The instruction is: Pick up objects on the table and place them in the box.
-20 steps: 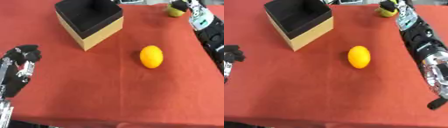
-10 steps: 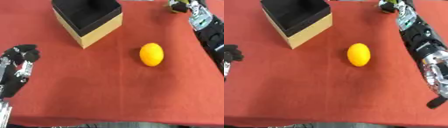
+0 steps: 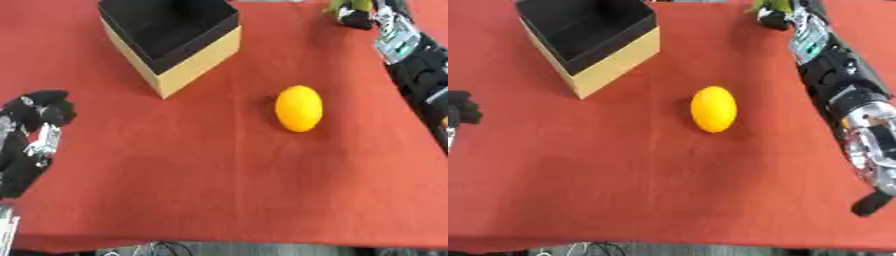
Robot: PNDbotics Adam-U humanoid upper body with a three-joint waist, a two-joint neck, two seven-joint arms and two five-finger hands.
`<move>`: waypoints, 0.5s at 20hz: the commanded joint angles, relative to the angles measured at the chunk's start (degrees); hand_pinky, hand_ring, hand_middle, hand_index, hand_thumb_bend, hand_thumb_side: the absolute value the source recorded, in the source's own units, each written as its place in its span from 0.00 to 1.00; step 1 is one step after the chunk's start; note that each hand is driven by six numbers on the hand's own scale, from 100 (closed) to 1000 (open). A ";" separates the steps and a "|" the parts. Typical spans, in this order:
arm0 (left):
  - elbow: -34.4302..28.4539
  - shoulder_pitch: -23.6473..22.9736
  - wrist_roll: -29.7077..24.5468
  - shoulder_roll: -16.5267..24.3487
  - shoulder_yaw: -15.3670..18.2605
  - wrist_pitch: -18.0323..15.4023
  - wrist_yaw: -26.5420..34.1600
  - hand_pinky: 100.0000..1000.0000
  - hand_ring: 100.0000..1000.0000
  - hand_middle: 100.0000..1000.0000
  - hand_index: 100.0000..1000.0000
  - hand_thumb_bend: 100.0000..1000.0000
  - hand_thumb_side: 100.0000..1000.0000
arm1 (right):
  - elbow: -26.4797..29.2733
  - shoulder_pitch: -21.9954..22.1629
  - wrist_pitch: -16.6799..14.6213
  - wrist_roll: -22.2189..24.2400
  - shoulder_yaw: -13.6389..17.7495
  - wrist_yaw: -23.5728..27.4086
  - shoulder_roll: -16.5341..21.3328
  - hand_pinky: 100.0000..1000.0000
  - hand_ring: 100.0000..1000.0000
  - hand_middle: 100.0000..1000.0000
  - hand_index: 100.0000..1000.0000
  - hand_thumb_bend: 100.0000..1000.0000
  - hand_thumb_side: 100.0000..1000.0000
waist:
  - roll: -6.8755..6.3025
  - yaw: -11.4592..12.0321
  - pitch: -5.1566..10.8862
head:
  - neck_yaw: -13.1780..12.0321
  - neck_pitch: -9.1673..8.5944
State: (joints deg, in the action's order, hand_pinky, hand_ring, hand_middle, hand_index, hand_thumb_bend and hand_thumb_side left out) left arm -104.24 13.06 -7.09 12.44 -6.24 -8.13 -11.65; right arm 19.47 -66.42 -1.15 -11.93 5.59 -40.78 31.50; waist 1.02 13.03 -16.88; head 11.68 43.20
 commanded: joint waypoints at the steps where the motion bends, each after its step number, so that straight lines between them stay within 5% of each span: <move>1: -1.14 0.29 -0.07 0.28 0.18 -0.28 -0.17 0.61 0.58 0.55 0.74 0.00 0.61 | 0.19 -0.70 0.09 0.40 -0.17 -0.50 1.73 0.82 0.90 0.85 0.87 0.00 0.18 | -0.14 0.07 1.45 | 0.48 -1.43; 7: -1.12 0.30 -0.15 0.20 0.18 -0.31 -0.11 0.61 0.58 0.55 0.74 0.00 0.61 | 0.00 -0.46 0.14 0.38 -0.21 -0.24 1.55 0.76 0.83 0.73 0.76 0.00 0.00 | -0.15 0.02 1.53 | 0.70 -2.64; 10: -1.11 0.29 -0.20 0.19 0.17 -0.33 -0.07 0.61 0.58 0.55 0.74 0.00 0.61 | 0.13 -0.33 -0.12 0.03 -0.26 -0.17 1.46 0.72 0.78 0.60 0.65 0.00 0.00 | -0.22 -0.12 1.64 | 0.63 -2.95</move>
State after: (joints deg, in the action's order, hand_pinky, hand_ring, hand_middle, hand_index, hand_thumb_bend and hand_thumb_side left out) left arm -104.24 13.06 -7.26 12.40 -6.24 -8.30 -11.65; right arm 19.08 -65.97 -1.11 -11.76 5.57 -40.87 31.50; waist 0.99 12.96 -16.56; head 12.21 41.10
